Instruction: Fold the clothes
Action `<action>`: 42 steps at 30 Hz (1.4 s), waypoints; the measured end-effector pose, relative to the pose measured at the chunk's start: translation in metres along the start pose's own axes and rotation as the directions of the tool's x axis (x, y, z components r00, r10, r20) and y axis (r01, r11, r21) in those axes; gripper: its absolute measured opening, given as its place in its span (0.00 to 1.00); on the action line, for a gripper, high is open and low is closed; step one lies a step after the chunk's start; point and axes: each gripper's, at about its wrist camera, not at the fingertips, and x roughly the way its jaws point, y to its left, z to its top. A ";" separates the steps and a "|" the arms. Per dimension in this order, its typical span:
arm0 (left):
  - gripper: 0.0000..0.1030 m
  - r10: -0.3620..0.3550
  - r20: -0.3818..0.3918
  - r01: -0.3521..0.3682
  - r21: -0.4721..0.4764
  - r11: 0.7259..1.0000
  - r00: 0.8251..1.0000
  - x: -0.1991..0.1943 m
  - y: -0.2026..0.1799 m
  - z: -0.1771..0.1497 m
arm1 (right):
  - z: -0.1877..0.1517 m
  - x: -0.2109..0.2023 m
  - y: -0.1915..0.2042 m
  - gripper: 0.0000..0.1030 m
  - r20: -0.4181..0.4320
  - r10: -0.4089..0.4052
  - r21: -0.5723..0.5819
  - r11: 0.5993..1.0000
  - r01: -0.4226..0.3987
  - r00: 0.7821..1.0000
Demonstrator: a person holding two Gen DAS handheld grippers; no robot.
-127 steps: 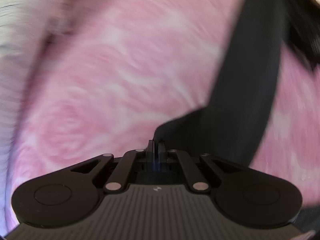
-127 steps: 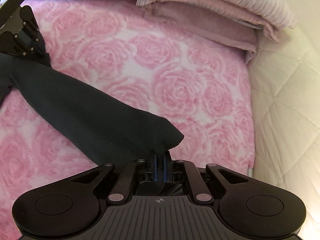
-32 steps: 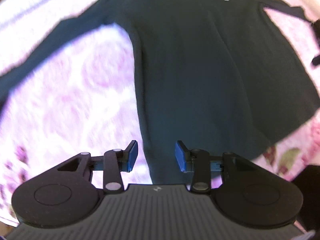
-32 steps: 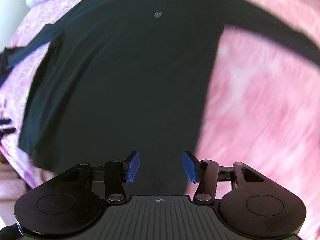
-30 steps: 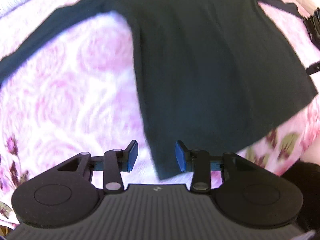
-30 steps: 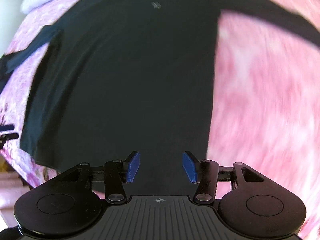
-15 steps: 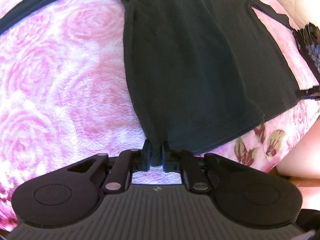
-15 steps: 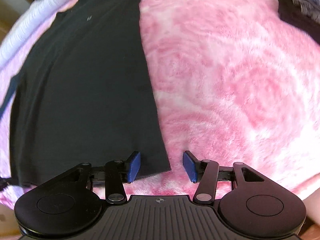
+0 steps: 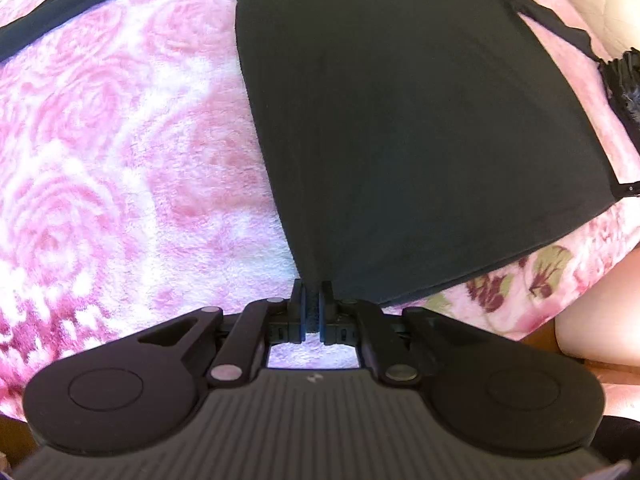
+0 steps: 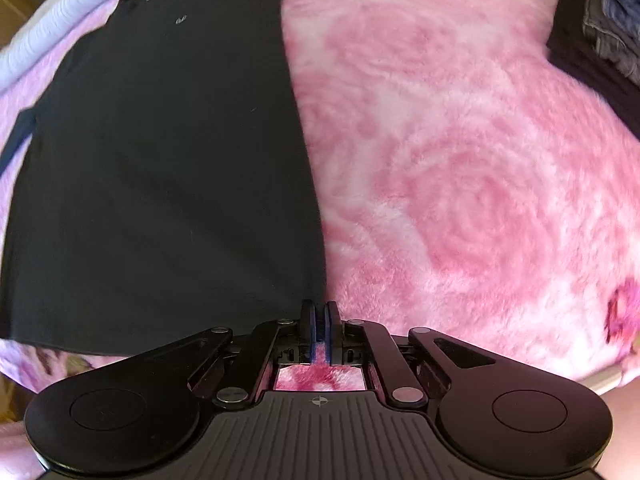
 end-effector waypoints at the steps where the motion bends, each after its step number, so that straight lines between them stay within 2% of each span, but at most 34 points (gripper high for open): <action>1: 0.04 0.003 -0.008 -0.003 -0.001 1.000 1.000 -0.003 -0.002 0.000 | 0.001 0.001 0.001 0.04 0.001 -0.007 -0.010 1.000 0.007 1.000; 2: 0.06 0.014 -0.016 -0.014 0.000 1.000 1.000 -0.008 -0.004 0.000 | -0.001 -0.004 0.003 0.07 0.002 -0.034 -0.013 0.999 0.034 0.999; 4: 0.06 0.031 -0.023 -0.031 -0.003 1.000 0.999 -0.023 -0.007 -0.001 | -0.005 -0.017 0.005 0.31 0.005 -0.089 -0.018 0.996 0.089 0.996; 5: 0.07 0.042 -0.021 -0.042 -0.003 0.999 0.999 -0.033 -0.008 -0.003 | -0.005 -0.025 0.005 0.35 0.014 -0.112 -0.024 0.993 0.112 0.994; 7: 0.09 0.065 -0.007 -0.065 -0.018 0.998 0.998 -0.057 -0.011 -0.005 | -0.007 -0.049 0.009 0.45 0.039 -0.097 -0.016 0.995 0.098 0.994; 13: 0.30 0.150 0.088 -0.141 -0.100 0.985 0.985 -0.133 -0.012 -0.003 | 0.008 -0.108 0.051 0.52 0.148 -0.044 -0.023 0.999 0.048 0.988; 15: 0.41 0.187 0.127 -0.172 -0.123 0.977 0.974 -0.157 -0.010 -0.002 | 0.016 -0.129 0.071 0.52 0.195 -0.031 -0.047 0.998 0.041 0.980; 20: 0.54 0.249 0.219 -0.218 -0.156 0.963 0.944 -0.199 0.001 0.018 | 0.036 -0.175 0.125 0.57 0.293 -0.016 -0.119 0.991 0.053 0.956; 24: 0.54 0.306 0.361 -0.271 -0.145 0.952 0.881 -0.237 0.016 0.029 | 0.043 -0.196 0.163 0.63 0.354 -0.023 -0.149 0.986 0.081 0.935; 27: 0.54 0.287 0.396 -0.252 -0.138 0.958 0.872 -0.248 0.042 0.042 | 0.040 -0.205 0.195 0.65 0.386 -0.038 -0.158 0.982 0.107 0.922; 31: 0.54 0.233 0.421 -0.225 -0.069 0.972 0.877 -0.250 0.087 0.066 | 0.033 -0.201 0.238 0.66 0.406 -0.110 -0.133 0.975 0.177 0.907; 36: 0.54 0.129 0.433 -0.181 0.081 0.980 0.892 -0.249 0.151 0.094 | 0.019 -0.198 0.303 0.66 0.440 -0.222 0.006 0.970 0.245 0.870; 39: 0.53 0.053 0.432 -0.131 0.152 0.980 0.900 -0.251 0.189 0.106 | 0.007 -0.198 0.348 0.67 0.440 -0.294 0.103 0.955 0.277 0.848; 42: 0.53 -0.025 0.425 -0.094 0.256 0.962 0.905 -0.258 0.209 0.110 | -0.005 -0.202 0.392 0.69 0.416 -0.348 0.181 0.937 0.299 0.840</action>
